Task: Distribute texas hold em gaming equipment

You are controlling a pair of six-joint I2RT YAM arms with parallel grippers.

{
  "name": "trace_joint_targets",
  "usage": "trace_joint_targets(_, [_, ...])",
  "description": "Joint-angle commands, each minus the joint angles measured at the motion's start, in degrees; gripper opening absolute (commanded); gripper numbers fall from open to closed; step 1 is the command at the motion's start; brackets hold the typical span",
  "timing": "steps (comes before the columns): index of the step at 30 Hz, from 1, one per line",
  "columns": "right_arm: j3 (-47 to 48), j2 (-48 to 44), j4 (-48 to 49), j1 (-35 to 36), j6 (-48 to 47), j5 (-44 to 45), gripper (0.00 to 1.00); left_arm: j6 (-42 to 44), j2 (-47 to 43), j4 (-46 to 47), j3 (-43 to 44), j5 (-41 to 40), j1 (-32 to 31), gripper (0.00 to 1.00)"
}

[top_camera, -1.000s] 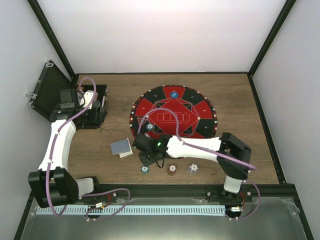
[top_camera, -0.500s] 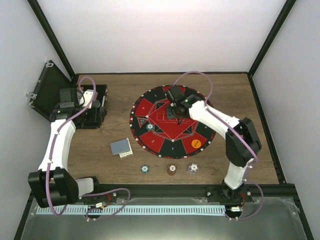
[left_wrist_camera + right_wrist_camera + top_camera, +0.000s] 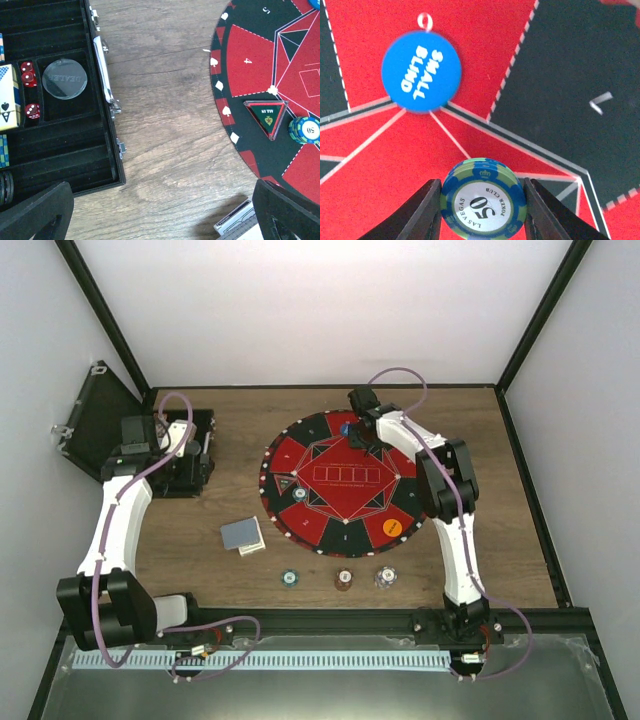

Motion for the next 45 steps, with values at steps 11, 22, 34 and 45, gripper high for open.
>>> trace_joint_targets(11, [13.1,11.2,-2.3,0.2,-1.3,-4.7,0.16,0.8,1.7,-0.4,2.6,-0.1,0.3,1.0])
trace_joint_targets(22, [12.8,4.5,-4.9,1.7,-2.5,-1.5,0.82,0.7,1.4,-1.3,2.6,1.6,0.4,1.0])
trace_joint_targets(34, [-21.6,-24.5,3.8,23.4,7.6,-3.5,0.86,0.7,-0.2,-1.2,1.9,1.1,0.8,1.0])
trace_joint_targets(45, [-31.8,-24.4,2.7,48.4,20.5,-3.0,0.88,0.8,-0.9,-0.9,0.6,1.1,1.1,1.0])
